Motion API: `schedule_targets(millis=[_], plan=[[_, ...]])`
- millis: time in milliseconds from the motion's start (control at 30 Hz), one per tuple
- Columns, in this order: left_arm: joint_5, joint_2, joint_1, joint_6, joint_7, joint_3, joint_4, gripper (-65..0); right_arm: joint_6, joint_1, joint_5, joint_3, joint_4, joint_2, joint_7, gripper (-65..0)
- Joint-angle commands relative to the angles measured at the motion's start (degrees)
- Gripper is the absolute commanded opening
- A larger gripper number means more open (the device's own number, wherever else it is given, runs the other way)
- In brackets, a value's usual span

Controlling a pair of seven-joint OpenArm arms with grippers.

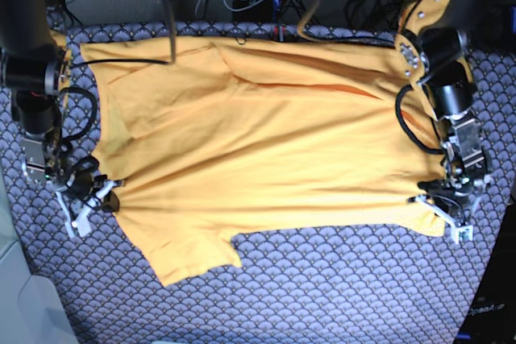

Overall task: Fold the T-shirt properly
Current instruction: 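Lift the held hem corners with both grippers, then carry the hem over the shirt toward the collar with both grippers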

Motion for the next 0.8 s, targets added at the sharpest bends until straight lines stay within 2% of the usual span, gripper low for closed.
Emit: schedule_targets(millis=[0, 167, 367, 500, 633, 767], plan=[[-0.34, -0.46, -0.88, 0.11, 0.0, 0.03, 3.35, -65.0, -0.25, 0.93, 0.67, 0.37, 1.18, 1.65, 1.44, -65.0], [-0.43, 0.15, 0.88, 0.11, 3.17, -0.05, 8.36, -65.0, -0.25, -4.96, 0.76, 0.46, 11.82, 1.65, -1.72, -65.0], [-0.51, 0.06, 3.87, 0.11, 5.19, -0.23, 11.97, -65.0, -0.25, -19.47, 0.76, 2.92, 39.69, 1.65, -8.93, -65.0], [-0.51, 1.21, 5.54, 0.02, 5.28, -0.23, 16.27, -65.0, -0.25, -26.06, 0.67, 3.97, 55.77, 0.33, -14.56, -65.0], [-0.51, 1.82, 8.44, -0.07, 9.41, -0.23, 22.16, -65.0, -0.25, -31.6, 0.67, 4.06, 66.68, 0.33, -18.87, -65.0], [-0.6, 2.09, 11.34, -0.07, 10.73, -0.23, 28.14, -65.0, -0.25, -36.79, 0.67, 6.87, 74.24, -0.02, -20.45, -65.0]])
